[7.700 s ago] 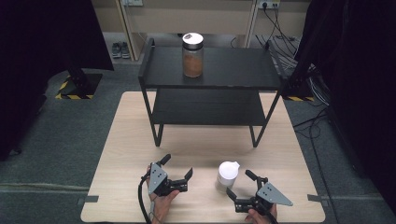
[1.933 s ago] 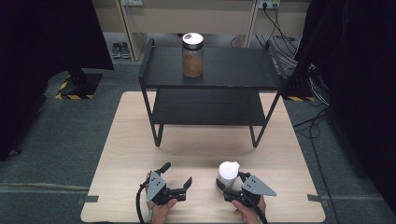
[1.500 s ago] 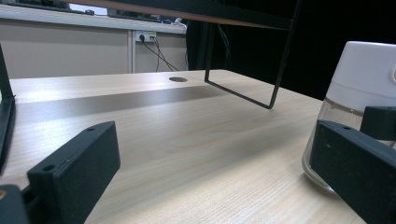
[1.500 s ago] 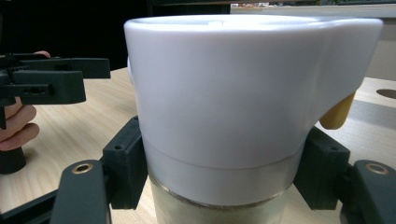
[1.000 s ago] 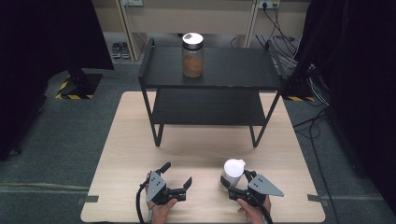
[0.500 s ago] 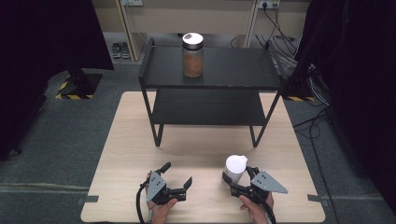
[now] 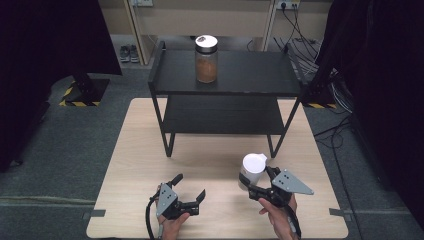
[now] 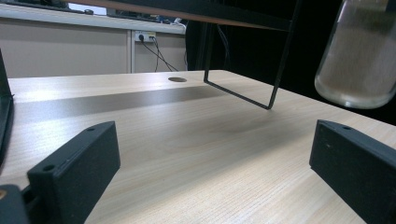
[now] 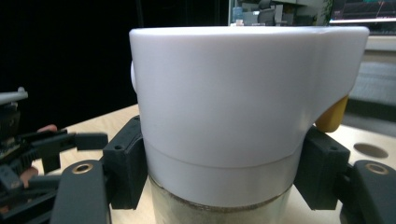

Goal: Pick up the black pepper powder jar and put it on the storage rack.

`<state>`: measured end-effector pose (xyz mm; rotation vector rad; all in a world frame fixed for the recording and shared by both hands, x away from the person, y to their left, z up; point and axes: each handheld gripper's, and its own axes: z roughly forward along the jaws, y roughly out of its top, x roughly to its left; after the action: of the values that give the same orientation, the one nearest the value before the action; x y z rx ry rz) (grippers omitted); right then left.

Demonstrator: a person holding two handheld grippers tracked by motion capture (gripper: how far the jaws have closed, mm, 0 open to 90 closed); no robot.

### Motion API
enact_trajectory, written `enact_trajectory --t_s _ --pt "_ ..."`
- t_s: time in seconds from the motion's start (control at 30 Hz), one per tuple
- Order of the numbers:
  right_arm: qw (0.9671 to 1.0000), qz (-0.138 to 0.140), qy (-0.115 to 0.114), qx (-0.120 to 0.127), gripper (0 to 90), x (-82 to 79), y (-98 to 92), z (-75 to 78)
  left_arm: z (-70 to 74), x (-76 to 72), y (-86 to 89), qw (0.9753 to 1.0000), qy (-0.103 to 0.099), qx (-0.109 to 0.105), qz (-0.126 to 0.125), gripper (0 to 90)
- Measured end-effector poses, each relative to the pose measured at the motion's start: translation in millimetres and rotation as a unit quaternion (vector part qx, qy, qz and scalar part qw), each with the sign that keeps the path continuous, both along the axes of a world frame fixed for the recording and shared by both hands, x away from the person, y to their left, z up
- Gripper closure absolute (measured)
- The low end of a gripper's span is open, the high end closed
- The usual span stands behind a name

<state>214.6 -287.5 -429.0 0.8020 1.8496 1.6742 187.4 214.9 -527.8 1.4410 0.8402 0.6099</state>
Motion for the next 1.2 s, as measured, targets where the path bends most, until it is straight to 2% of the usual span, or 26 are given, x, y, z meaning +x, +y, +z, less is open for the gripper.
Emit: enact_trajectory --t_s 0.23,0.7,0.87,1.2 --pt "0.9999 0.005 -0.01 0.004 30.6 6.1 -0.2 20.1 0.0 0.0 0.1 1.0 0.0 0.0 0.0 1.0" --pt "0.9996 0.024 -0.013 0.002 30.6 20.6 -1.6 65.5 -0.1 0.0 0.1 1.0 0.0 -0.001 0.0 0.9" --pt "0.9995 0.025 -0.022 0.002 30.6 25.4 1.6 81.0 -0.2 0.0 0.2 1.0 0.0 -0.001 0.0 1.0" --pt "0.9993 0.026 -0.025 0.007 30.6 36.7 3.6 109.1 -0.4 -0.1 0.2 1.0 0.001 -0.003 0.0 0.9"
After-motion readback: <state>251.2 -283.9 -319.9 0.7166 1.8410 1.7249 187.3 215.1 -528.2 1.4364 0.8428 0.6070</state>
